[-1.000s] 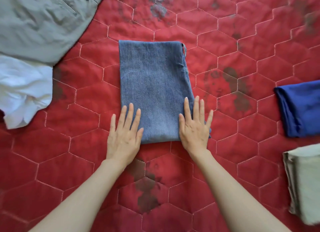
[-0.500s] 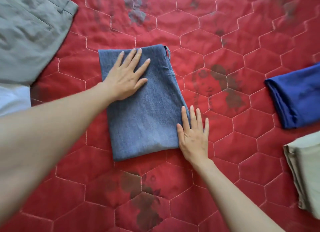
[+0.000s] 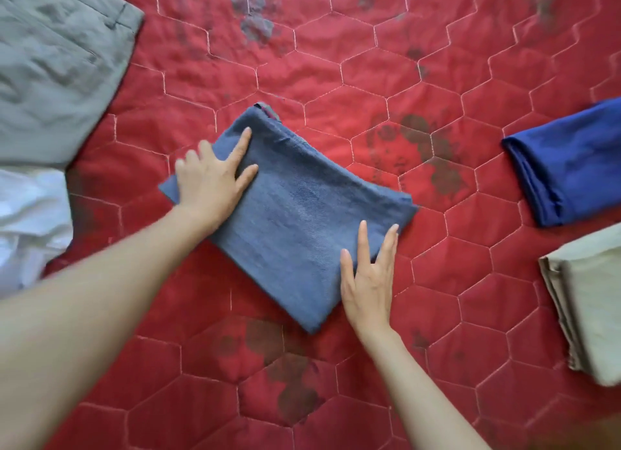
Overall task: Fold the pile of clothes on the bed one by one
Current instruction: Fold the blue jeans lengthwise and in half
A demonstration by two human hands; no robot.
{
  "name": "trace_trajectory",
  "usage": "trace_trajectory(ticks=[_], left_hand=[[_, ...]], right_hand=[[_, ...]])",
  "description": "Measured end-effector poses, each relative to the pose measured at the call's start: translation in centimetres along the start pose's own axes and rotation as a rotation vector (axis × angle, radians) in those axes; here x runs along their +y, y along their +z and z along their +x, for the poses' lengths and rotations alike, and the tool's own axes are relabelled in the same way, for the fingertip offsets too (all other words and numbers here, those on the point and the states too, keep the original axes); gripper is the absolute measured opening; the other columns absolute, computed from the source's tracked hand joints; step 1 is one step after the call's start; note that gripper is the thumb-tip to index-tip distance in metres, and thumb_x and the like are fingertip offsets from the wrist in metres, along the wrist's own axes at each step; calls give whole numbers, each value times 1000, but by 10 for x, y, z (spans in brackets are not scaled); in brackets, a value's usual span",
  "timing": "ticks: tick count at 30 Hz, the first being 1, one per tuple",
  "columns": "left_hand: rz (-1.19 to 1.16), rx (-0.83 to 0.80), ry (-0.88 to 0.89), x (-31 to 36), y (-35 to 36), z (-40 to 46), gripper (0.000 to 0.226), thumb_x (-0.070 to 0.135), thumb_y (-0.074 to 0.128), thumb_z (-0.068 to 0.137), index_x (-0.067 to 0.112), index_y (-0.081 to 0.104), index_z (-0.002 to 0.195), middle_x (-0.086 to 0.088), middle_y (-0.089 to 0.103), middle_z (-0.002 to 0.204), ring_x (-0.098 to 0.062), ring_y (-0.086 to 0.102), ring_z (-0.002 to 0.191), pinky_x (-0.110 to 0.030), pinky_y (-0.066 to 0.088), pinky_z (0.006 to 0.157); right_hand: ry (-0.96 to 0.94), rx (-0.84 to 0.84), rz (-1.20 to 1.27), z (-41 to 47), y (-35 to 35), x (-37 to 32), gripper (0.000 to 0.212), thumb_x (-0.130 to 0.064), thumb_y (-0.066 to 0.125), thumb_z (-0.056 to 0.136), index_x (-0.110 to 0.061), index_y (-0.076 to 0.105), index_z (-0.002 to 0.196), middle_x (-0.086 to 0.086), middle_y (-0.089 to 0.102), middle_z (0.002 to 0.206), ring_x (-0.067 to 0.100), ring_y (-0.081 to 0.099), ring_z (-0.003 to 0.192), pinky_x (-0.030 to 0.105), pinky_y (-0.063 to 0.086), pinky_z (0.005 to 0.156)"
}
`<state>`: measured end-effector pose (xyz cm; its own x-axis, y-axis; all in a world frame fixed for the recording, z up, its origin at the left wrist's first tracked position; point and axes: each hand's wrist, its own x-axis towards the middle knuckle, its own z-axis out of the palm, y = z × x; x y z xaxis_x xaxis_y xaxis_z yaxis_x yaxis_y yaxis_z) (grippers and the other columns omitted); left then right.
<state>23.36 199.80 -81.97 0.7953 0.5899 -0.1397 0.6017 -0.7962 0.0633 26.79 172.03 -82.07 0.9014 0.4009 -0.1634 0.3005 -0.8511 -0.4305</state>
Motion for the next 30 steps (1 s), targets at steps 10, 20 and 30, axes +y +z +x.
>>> trace_trajectory(ticks=[10, 20, 30], left_hand=[[-285, -190, -448, 34, 14, -203, 67, 54, 33, 95, 36, 4, 153, -19, 46, 100, -41, 57, 84, -48, 45, 76], [-23, 23, 140, 28, 35, -172, 58, 40, 30, 98, 18, 26, 152, -13, 15, 160, -31, 12, 148, -53, 4, 117], [-24, 2, 56, 15, 42, -128, 56, 48, 22, 99, 32, 15, 153, -15, 19, 158, -34, 15, 146, -55, 3, 116]], right_hand=[[-201, -123, -234, 11, -19, 20, 53, -34, 45, 101, -21, 31, 150, 17, 8, 160, 37, 23, 142, 40, 21, 118], [-590, -133, -402, -26, 20, -16, 54, -43, 31, 100, -24, 30, 151, 12, 20, 159, 28, 17, 148, 57, 14, 116], [-335, -72, -457, 50, 23, -10, 57, -49, 19, 100, -30, 14, 154, 2, 10, 162, 21, 6, 150, 50, -1, 119]])
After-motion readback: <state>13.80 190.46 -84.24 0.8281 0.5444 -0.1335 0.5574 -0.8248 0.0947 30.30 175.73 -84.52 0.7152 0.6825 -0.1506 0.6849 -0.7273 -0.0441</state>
